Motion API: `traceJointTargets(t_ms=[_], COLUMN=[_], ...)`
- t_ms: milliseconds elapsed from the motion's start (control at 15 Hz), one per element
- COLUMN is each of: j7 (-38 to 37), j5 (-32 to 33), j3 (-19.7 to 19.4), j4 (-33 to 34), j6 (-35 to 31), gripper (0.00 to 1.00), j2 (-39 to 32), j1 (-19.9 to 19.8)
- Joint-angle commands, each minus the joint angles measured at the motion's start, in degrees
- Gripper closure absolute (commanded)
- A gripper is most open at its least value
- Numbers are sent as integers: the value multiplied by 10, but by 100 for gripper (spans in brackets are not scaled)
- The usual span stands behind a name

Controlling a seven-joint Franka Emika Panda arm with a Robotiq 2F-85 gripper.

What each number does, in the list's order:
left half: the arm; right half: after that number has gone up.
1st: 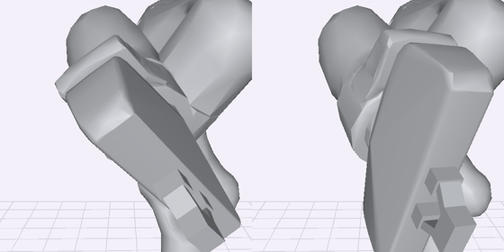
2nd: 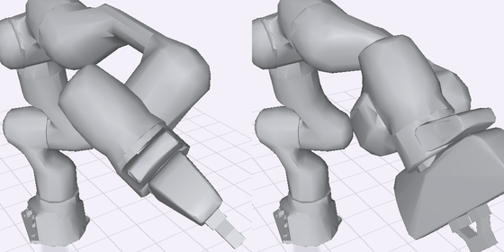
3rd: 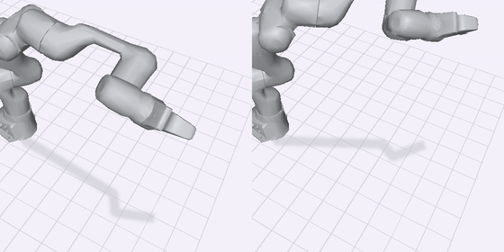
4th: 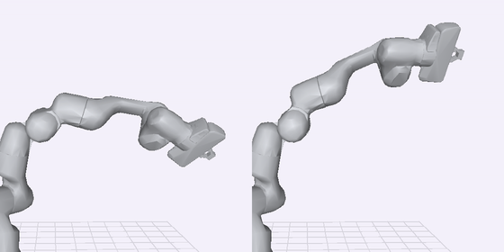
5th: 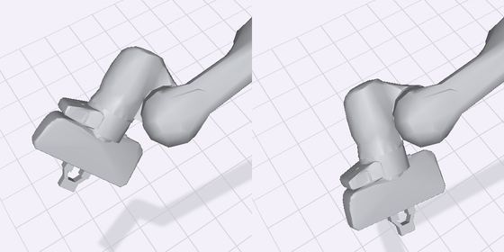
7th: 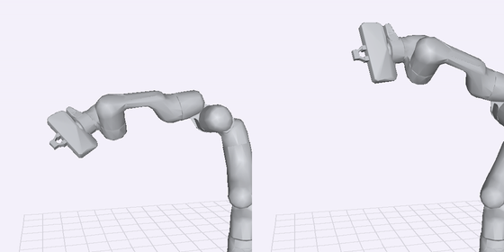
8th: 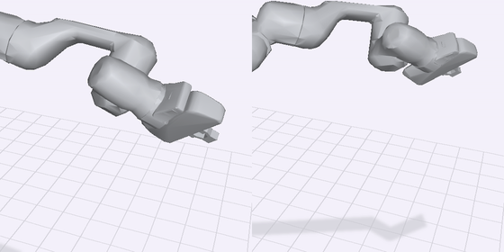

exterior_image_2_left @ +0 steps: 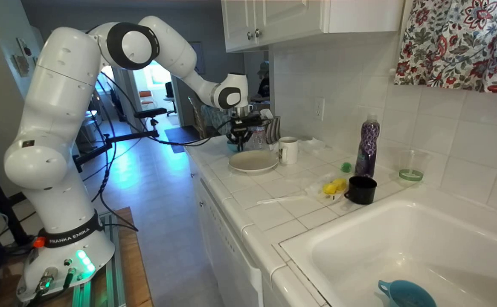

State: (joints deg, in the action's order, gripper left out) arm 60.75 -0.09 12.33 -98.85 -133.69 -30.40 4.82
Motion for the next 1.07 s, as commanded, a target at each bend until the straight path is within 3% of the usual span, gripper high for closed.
traceJointTargets(t_ms=[0,533,1000], j7=[7,-10,-48], j5=[-28,-31,-33], j3=[16,4,-6], j4=[-10,-8,-37], j6=[44,134,133], gripper=[97,97,97], j2=[25,56,85], j1=[-19,-17,-18])
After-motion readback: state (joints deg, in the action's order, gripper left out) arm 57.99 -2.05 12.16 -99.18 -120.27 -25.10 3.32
